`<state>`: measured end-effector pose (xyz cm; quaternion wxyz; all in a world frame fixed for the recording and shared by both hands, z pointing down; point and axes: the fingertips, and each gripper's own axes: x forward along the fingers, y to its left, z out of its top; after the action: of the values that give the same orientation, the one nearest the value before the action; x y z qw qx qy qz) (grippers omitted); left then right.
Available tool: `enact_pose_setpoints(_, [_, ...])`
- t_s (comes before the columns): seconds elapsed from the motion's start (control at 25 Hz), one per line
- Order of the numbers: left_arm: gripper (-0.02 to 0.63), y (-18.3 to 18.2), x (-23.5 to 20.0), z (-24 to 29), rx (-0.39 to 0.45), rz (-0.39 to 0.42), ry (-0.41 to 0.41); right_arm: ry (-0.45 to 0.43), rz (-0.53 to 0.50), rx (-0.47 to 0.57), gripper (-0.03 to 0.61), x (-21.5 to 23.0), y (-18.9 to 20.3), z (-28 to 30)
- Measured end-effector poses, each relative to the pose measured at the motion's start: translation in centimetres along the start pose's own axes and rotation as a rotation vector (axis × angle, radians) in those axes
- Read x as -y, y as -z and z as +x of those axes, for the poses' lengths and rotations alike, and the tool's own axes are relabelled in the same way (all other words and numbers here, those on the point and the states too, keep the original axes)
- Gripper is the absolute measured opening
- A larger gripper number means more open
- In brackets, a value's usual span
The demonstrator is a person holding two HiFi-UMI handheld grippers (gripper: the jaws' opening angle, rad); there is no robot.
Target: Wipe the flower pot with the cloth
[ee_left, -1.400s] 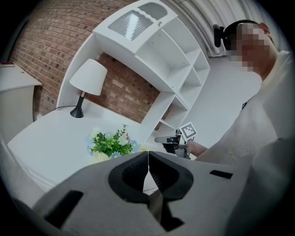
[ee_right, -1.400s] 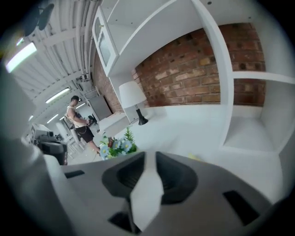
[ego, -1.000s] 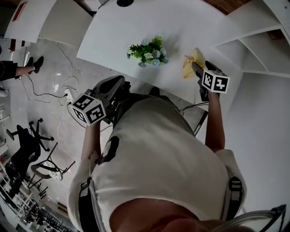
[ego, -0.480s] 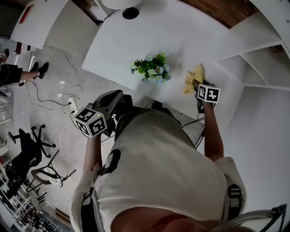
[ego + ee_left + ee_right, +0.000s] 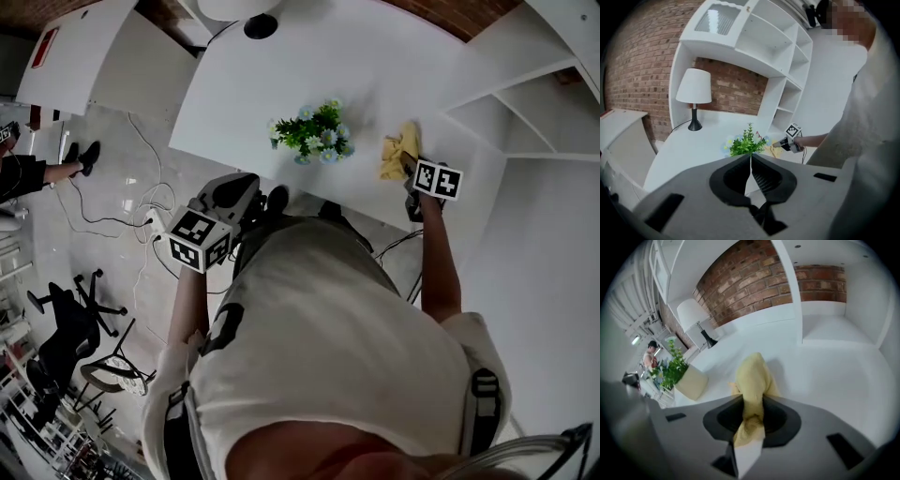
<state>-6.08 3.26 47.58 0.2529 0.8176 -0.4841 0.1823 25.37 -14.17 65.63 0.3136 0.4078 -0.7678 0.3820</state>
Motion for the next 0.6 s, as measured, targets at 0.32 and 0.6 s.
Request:
enact_pose_setpoints(0.32, [0.024,1.4,-7.2,0.5,-0.033,0.142,0.065,-0.144,0.195,0.167,0.098,-11.4,-0.9,-3.3])
enact_pose_setpoints(0.6, [0.348,0.6,-5.7,6.0,-0.064,0.28,0.391,-0.131,0.204,0.236,0.1,-17.8,-1.2,-5.6])
